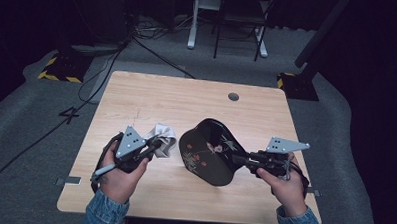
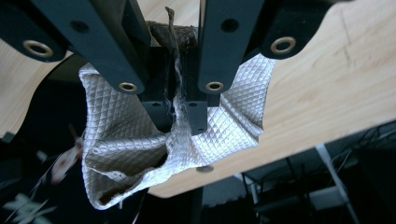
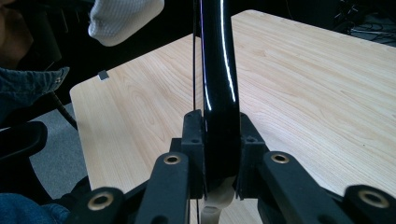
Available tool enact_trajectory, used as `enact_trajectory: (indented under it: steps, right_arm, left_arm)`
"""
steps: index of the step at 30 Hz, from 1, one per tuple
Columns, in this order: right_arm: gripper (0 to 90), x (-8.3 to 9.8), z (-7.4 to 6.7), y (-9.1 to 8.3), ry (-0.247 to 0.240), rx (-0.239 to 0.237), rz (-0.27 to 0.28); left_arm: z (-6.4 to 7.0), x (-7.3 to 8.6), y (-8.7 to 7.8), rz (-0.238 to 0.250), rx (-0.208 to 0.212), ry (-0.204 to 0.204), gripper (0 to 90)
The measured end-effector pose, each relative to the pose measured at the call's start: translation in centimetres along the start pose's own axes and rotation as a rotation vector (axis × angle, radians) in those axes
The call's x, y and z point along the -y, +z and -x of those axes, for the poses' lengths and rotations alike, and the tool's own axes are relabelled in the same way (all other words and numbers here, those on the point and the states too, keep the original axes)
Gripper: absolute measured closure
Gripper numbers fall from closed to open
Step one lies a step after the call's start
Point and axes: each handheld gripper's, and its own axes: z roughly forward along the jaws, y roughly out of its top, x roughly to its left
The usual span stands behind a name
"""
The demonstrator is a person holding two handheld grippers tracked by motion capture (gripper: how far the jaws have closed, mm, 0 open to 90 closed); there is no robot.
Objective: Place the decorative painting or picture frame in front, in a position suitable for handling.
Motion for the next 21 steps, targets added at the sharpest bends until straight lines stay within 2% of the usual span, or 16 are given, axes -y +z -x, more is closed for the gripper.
enact_trajectory:
  steps: [9,12,21]
  right_arm:
    - [78.7,0.0,0.0,0.0,0.002,-0.005,-0.004]
    - [78.7,-0.1,-0.1,0.1,0.002,-0.008,-0.005]
    - [78.8,-0.1,-0.2,0.2,0.006,-0.021,-0.008]
  left_arm:
    - [2.6,-2.5,2.0,0.059,0.044,0.058,84.7]
    - [3.2,-3.2,2.6,0.069,0.047,0.081,84.7]
    - [4.5,-4.5,4.6,0.078,0.071,0.108,84.7]
